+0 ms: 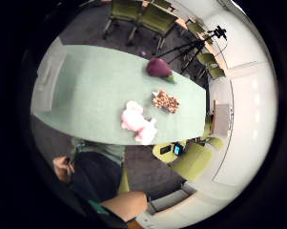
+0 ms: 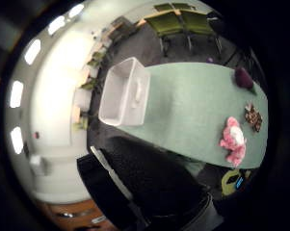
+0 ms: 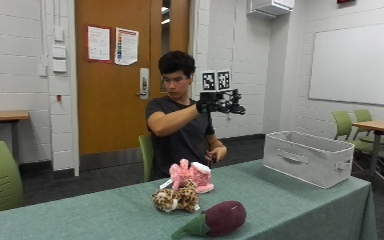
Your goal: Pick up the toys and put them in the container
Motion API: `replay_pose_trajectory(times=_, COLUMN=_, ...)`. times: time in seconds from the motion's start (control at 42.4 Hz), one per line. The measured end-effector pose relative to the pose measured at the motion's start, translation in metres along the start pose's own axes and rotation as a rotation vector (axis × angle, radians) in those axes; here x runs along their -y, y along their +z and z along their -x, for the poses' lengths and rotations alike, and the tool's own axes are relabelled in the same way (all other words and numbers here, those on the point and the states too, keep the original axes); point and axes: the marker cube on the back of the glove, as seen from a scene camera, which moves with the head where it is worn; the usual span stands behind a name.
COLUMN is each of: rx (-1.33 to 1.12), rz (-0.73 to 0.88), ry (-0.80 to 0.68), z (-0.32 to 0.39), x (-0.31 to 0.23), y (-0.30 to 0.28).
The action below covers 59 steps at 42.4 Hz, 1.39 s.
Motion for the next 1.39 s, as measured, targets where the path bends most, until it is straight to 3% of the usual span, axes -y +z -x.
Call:
replay_pose_trajectory(times=0.236, rx=-0.002, rz=0.004, ry=0.072, z=-0.106, x=-0.033, y=0.045)
replay_pose_trajectory(times=0.425, rx=-0.031, rz=0.065, ry=0.148, z=-0.177, x=-0.059, y=0.124)
replay_pose_trajectory(times=0.755, rx=-0.015, rz=0.181, ry=0.152, z=-0.199, x=-0.061, y=0.23)
replay_pose_trajectory(times=1.015, rx=-0.065, rz=0.167, ry=0.196, z=-0.204, x=-0.064, y=0.246)
replay_pose_trajectory(times=1.204, rx=-0.147, rz=-0.032, ry=0.112, z=-0.191, x=-0.063, y=0.232)
replay_pose_trajectory(times=1.393, rx=-0.077, rz=-0.027, ry=0.062, z=-0.174, x=-0.051, y=0.2)
